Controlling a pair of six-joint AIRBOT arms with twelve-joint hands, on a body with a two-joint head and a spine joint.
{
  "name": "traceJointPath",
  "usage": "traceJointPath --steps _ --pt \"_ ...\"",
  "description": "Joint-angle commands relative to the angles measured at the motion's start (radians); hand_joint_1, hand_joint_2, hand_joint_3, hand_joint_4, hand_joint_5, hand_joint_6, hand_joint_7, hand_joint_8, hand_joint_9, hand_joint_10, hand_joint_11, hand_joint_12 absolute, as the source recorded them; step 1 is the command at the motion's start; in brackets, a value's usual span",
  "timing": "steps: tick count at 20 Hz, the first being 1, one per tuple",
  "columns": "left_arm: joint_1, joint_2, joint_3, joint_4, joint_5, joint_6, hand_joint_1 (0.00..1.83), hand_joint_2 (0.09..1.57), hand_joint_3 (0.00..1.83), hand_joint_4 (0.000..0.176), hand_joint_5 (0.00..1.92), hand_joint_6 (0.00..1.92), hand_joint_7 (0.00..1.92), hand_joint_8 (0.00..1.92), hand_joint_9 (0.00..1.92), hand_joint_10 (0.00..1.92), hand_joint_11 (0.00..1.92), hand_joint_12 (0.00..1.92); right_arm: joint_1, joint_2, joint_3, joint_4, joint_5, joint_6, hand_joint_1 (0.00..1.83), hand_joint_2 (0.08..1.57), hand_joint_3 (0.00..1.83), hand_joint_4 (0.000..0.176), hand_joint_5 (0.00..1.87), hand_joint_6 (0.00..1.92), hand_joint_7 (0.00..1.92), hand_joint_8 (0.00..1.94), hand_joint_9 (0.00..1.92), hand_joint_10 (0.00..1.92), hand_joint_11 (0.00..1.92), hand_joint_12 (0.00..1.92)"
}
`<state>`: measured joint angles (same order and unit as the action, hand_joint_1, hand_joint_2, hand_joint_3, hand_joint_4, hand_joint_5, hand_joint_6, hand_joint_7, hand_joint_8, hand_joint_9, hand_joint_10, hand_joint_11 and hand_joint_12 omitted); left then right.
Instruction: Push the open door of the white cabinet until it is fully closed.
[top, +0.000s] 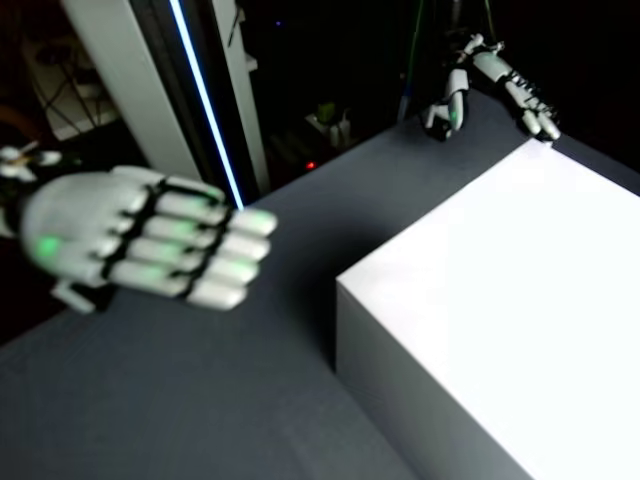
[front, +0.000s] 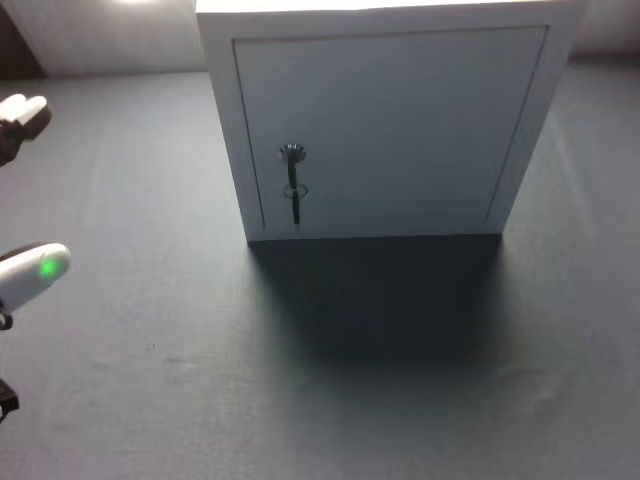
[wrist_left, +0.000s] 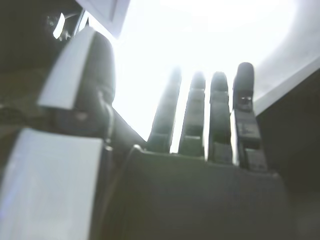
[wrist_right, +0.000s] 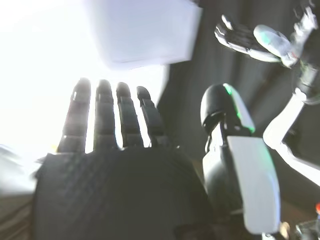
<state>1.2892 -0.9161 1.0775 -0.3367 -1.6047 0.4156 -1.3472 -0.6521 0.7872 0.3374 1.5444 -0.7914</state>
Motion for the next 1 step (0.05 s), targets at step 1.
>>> traceJointPath --steps 1 --pt "-0.005 0.010 0.006 -0.010 -0.128 -0.004 0.36 1.25 0.00 0.009 0.00 0.00 0.00 0.00 0.00 0.00 0.00 0.57 -0.003 0.010 0.001 0.010 0.178 0.001 0.31 1.25 0.00 0.000 0.00 0.00 0.00 0.00 0.00 0.00 0.01 0.00"
